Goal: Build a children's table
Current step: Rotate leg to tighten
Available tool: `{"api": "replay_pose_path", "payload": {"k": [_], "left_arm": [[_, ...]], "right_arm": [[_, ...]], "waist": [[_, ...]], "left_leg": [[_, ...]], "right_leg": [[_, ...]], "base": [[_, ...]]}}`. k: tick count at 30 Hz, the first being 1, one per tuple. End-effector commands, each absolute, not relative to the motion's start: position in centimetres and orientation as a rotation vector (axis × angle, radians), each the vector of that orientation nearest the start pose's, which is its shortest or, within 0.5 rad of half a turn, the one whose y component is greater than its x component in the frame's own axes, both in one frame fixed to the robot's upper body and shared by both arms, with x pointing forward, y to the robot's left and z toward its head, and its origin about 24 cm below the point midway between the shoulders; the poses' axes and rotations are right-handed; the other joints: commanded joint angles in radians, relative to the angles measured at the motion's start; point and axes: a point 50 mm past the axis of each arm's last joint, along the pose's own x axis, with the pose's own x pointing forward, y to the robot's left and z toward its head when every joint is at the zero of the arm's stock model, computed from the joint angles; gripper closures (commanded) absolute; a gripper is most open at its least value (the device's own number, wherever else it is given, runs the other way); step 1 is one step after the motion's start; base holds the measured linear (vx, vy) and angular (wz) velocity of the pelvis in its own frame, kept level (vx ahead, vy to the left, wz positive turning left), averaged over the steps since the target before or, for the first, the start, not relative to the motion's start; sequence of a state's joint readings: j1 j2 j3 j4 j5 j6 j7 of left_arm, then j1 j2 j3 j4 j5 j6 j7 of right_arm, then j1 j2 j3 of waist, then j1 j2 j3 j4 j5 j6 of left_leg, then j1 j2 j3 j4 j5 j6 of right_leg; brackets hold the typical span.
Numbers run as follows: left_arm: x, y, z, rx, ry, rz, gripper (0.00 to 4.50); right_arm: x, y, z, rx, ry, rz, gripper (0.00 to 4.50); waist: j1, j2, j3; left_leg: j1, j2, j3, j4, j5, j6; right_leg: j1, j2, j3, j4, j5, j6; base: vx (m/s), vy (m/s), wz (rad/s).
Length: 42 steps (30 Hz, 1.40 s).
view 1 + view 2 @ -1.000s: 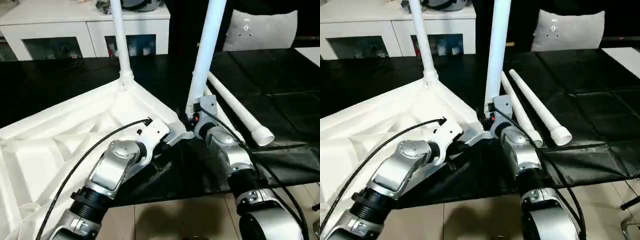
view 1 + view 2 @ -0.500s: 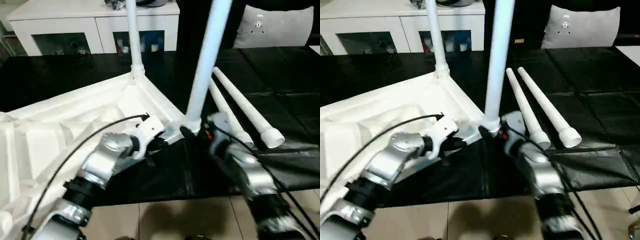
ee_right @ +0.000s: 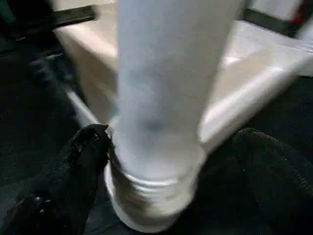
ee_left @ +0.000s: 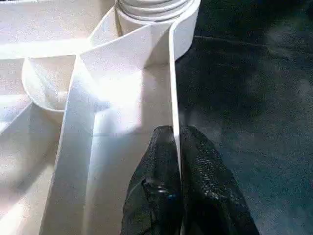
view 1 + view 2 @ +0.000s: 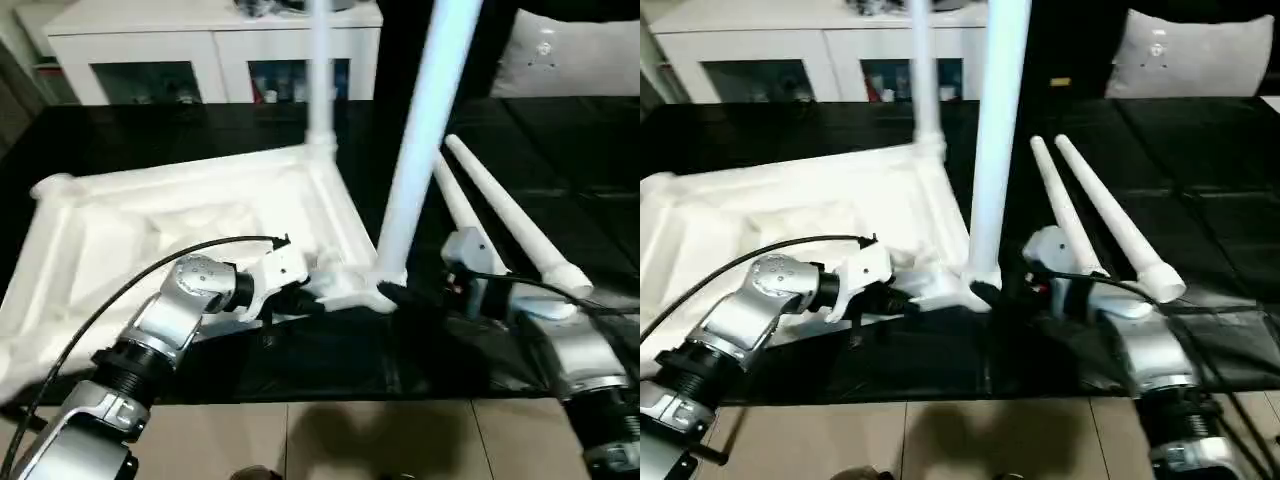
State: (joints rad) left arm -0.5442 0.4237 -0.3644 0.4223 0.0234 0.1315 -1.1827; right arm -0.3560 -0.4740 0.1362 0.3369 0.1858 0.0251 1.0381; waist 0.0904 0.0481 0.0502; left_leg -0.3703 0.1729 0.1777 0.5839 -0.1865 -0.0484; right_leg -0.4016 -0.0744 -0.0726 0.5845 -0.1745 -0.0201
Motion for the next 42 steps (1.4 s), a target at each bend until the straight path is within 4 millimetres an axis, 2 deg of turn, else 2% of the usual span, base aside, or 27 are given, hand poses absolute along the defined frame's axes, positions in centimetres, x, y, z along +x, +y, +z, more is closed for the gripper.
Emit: {"api": "replay_pose_path", "payload": {"k": [1, 3, 5, 6, 9, 10, 14, 16, 20, 21, 24, 26, 28, 30, 31, 32, 33, 34, 35, 36, 39, 40, 41, 42], "left_arm": [[29.9, 12.4, 5.5, 0.552, 0.459, -1.474, 4.50], [29.7, 12.5, 5.6, 0.575, 0.461, -1.517, 4.50], [29.6, 12.6, 5.6, 0.583, 0.463, -1.533, 4.50], [29.6, 12.6, 5.6, 0.591, 0.462, -1.550, 4.50], [29.4, 12.8, 5.7, 0.600, 0.466, -1.583, 4.50], [29.4, 12.8, 5.7, 0.602, 0.468, -1.594, 4.50], [29.3, 12.9, 5.6, 0.603, 0.474, -1.610, 4.50], [29.4, 12.9, 5.5, 0.595, 0.472, -1.601, 4.50], [29.5, 12.8, 5.5, 0.548, 0.469, -1.573, 4.50], [29.4, 12.7, 5.4, 0.512, 0.472, -1.558, 4.50], [29.2, 12.4, 5.1, 0.415, 0.490, -1.471, 4.50], [29.2, 12.3, 5.1, 0.386, 0.492, -1.447, 4.50], [29.0, 11.7, 5.1, 0.326, 0.492, -1.385, 4.50], [29.0, 11.4, 5.1, 0.302, 0.493, -1.349, 4.50], [29.0, 11.0, 5.2, 0.282, 0.488, -1.320, 4.50], [29.2, 10.1, 5.4, 0.247, 0.476, -1.265, 4.50], [29.3, 9.5, 5.6, 0.224, 0.469, -1.228, 4.50], [29.5, 8.7, 5.7, 0.199, 0.466, -1.183, 4.50], [29.7, 7.9, 5.9, 0.192, 0.458, -1.136, 4.50], [29.7, 7.9, 5.9, 0.192, 0.458, -1.136, 4.50], [30.3, 6.0, 6.4, 0.190, 0.423, -1.031, 4.50], [30.3, 5.7, 6.5, 0.190, 0.417, -1.015, 4.50], [30.3, 5.4, 6.6, 0.190, 0.416, -1.011, 4.50], [30.4, 5.2, 6.6, 0.194, 0.413, -1.008, 4.50]], "right_arm": [[29.3, -17.5, 6.6, -0.324, 0.205, 1.151, 0.22], [29.1, -17.2, 6.4, -0.349, 0.225, 1.209, 0.42], [29.1, -17.1, 6.3, -0.348, 0.229, 1.224, 0.54], [29.1, -17.0, 6.3, -0.337, 0.236, 1.242, 0.67], [29.2, -16.9, 6.3, -0.313, 0.249, 1.274, 0.88], [29.2, -16.8, 6.4, -0.304, 0.255, 1.292, 0.93], [29.0, -16.8, 6.3, -0.281, 0.278, 1.334, 1.41], [29.0, -16.8, 6.3, -0.266, 0.280, 1.343, 1.51], [28.7, -16.6, 6.1, -0.224, 0.289, 1.358, 1.70], [28.6, -16.4, 5.9, -0.171, 0.290, 1.356, 1.72], [28.3, -15.3, 5.5, -0.025, 0.289, 1.323, 1.75], [28.2, -15.0, 5.3, -0.006, 0.292, 1.312, 1.76], [28.6, -13.9, 4.3, 0.003, 0.317, 1.218, 1.76], [28.9, -13.5, 3.9, -0.005, 0.328, 1.166, 1.76], [29.2, -13.1, 3.5, -0.008, 0.336, 1.122, 1.76], [29.8, -12.4, 3.1, 0.015, 0.339, 1.040, 1.76], [30.2, -11.9, 2.9, 0.034, 0.344, 0.986, 1.76], [30.7, -11.3, 2.7, 0.059, 0.350, 0.918, 1.76], [31.3, -10.7, 2.6, 0.082, 0.356, 0.850, 1.76], [31.3, -10.7, 2.6, 0.082, 0.356, 0.850, 1.76], [32.3, -9.7, 2.3, 0.114, 0.374, 0.679, 1.76], [32.5, -9.6, 2.2, 0.116, 0.376, 0.654, 1.76], [32.5, -9.5, 2.2, 0.118, 0.365, 0.660, 1.41], [32.4, -9.5, 2.3, 0.144, 0.354, 0.667, 1.06]], "waist": [[0.001, -0.011, -0.067], [0.003, -0.017, -0.064], [0.003, -0.016, -0.062], [0.003, -0.024, -0.060], [0.004, -0.022, -0.060], [0.003, -0.030, -0.061], [0.007, -0.024, -0.066], [0.008, -0.026, -0.067], [0.010, -0.026, -0.066], [0.011, -0.020, -0.066], [0.011, -0.023, -0.066], [0.009, -0.023, -0.064], [0.006, -0.024, -0.061], [-0.008, -0.025, -0.058], [-0.012, -0.023, -0.055], [-0.018, -0.023, -0.055], [-0.029, -0.024, -0.052], [-0.036, -0.026, -0.053], [-0.041, -0.024, -0.053], [-0.044, -0.025, -0.054], [-0.049, -0.023, -0.054], [-0.044, -0.022, -0.059], [-0.045, -0.019, -0.059], [-0.042, -0.019, -0.060]], "left_leg": [[0.009, 0.061, -0.015, -0.059, -0.154, 0.113], [0.010, 0.060, -0.015, -0.059, -0.172, 0.104], [0.011, 0.061, -0.015, -0.061, -0.197, 0.090], [0.009, 0.060, -0.016, -0.062, -0.205, 0.085], [0.012, 0.061, -0.016, -0.063, -0.212, 0.076], [0.010, 0.061, -0.016, -0.062, -0.203, 0.077], [0.008, 0.060, -0.016, -0.057, -0.163, 0.092], [0.007, 0.060, -0.015, -0.055, -0.149, 0.099], [0.009, 0.059, -0.015, -0.056, -0.160, 0.094], [0.009, 0.059, -0.015, -0.056, -0.161, 0.091], [0.008, 0.062, -0.016, -0.057, -0.160, 0.090], [0.008, 0.062, -0.016, -0.059, -0.168, 0.084], [0.008, 0.059, -0.017, -0.061, -0.184, 0.073], [0.007, 0.057, -0.021, -0.066, -0.220, 0.046], [0.010, 0.053, -0.021, -0.066, -0.241, 0.041], [0.010, 0.057, -0.022, -0.067, -0.243, 0.028], [0.009, 0.051, -0.023, -0.067, -0.262, 0.023], [0.007, 0.049, -0.026, -0.066, -0.261, 0.021], [0.006, 0.051, -0.025, -0.067, -0.254, 0.015], [0.010, 0.049, -0.026, -0.065, -0.257, 0.017], [0.009, 0.045, -0.022, -0.063, -0.253, 0.030], [0.009, 0.046, -0.025, -0.062, -0.239, 0.033], [0.008, 0.047, -0.023, -0.062, -0.237, 0.036], [0.012, 0.049, -0.022, -0.061, -0.237, 0.043]], "right_leg": [[0.056, -0.077, 0.047, -0.049, -0.131, -0.252], [0.054, -0.078, 0.048, -0.052, -0.176, -0.246], [0.051, -0.078, 0.049, -0.056, -0.225, -0.234], [0.052, -0.080, 0.050, -0.057, -0.254, -0.224], [0.048, -0.079, 0.051, -0.060, -0.279, -0.211], [0.050, -0.079, 0.051, -0.058, -0.267, -0.210], [0.052, -0.078, 0.050, -0.049, -0.206, -0.226], [0.052, -0.077, 0.049, -0.046, -0.177, -0.236], [0.053, -0.078, 0.049, -0.048, -0.195, -0.235], [0.053, -0.077, 0.049, -0.047, -0.199, -0.235], [0.054, -0.077, 0.049, -0.047, -0.191, -0.240], [0.052, -0.077, 0.048, -0.048, -0.207, -0.239], [0.050, -0.078, 0.048, -0.055, -0.252, -0.229], [0.052, -0.080, 0.048, -0.061, -0.336, -0.200], [0.049, -0.079, 0.047, -0.071, -0.393, -0.182], [0.048, -0.081, 0.050, -0.064, -0.388, -0.187], [0.046, -0.078, 0.045, -0.075, -0.435, -0.176], [0.049, -0.080, 0.045, -0.076, -0.453, -0.167], [0.049, -0.079, 0.046, -0.073, -0.443, -0.167], [0.046, -0.078, 0.044, -0.080, -0.456, -0.161], [0.041, -0.075, 0.046, -0.081, -0.441, -0.160], [0.046, -0.077, 0.045, -0.080, -0.426, -0.156], [0.044, -0.075, 0.047, -0.078, -0.405, -0.161], [0.042, -0.072, 0.047, -0.078, -0.370, -0.167]], "base": [[0.000, 0.000, 0.00], [0.000, 0.000, 0.00], [0.000, 0.000, 0.00], [0.000, 0.000, 0.00], [0.000, 0.000, 0.00], [0.000, 0.000, 0.00], [0.000, 0.000, 0.00], [0.000, 0.000, 0.00], [0.000, 0.000, 0.00], [0.000, 0.000, 0.00], [0.000, 0.000, 0.00], [0.000, 0.000, 0.00], [0.000, 0.000, 0.00], [0.000, 0.000, 0.00], [0.000, 0.000, 0.00], [0.000, 0.000, 0.00], [0.000, 0.000, 0.00], [0.000, 0.000, 0.00], [0.000, 0.000, 0.00], [0.000, 0.000, 0.00], [0.000, 0.000, 0.00], [0.000, 0.000, 0.00], [0.000, 0.000, 0.00], [0.000, 0.000, 0.00]]}}
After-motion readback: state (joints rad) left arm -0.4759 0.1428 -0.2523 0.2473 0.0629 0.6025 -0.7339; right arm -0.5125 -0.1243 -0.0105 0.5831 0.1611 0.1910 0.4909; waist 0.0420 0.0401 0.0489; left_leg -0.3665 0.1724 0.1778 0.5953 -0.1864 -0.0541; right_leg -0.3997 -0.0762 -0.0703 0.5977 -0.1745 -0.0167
